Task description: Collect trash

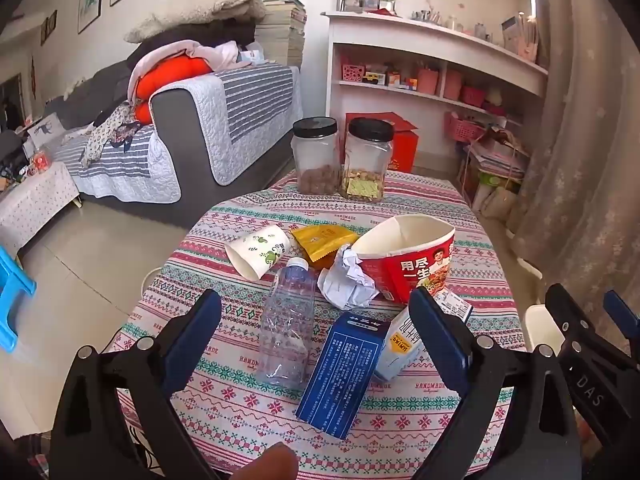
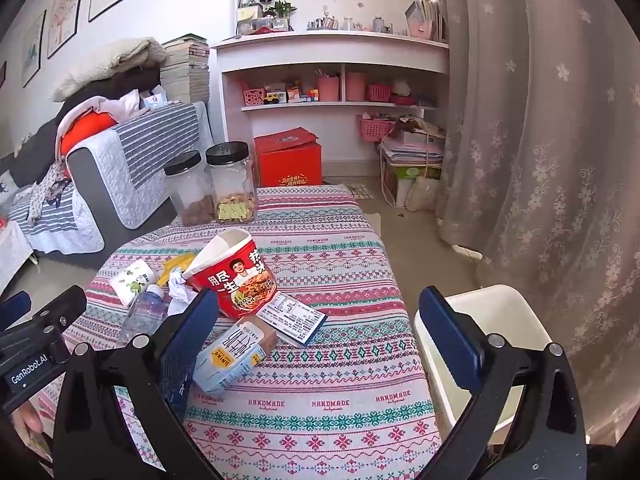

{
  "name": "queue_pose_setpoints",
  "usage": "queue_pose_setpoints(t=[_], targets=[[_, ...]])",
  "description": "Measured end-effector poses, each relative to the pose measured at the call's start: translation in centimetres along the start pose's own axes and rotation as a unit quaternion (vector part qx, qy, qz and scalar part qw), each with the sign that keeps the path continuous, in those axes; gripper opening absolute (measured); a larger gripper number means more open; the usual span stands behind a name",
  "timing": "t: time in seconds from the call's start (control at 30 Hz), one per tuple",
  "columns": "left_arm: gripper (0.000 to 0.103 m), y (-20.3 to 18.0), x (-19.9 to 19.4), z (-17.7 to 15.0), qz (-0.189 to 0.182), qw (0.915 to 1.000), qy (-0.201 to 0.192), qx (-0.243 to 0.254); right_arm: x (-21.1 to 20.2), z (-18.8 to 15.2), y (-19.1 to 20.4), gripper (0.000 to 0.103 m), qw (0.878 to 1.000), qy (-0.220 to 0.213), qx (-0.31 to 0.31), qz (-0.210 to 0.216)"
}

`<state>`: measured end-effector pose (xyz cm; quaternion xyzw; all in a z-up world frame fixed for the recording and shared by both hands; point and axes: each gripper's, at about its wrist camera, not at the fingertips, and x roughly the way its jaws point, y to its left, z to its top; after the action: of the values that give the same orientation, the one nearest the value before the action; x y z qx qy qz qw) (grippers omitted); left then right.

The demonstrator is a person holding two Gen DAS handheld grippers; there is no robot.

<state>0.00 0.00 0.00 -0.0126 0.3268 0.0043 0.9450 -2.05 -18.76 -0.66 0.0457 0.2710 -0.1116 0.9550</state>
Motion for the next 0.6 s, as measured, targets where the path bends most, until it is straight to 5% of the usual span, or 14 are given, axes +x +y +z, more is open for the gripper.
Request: queue_pose_setpoints(t=[0.6], targets=[[0.092,0.06,0.07,0.01,0.0,1.0,0.005,-0.001,0.18,-0.15,-0.01,0.096,1.0,0.004,-0.002,0.001]])
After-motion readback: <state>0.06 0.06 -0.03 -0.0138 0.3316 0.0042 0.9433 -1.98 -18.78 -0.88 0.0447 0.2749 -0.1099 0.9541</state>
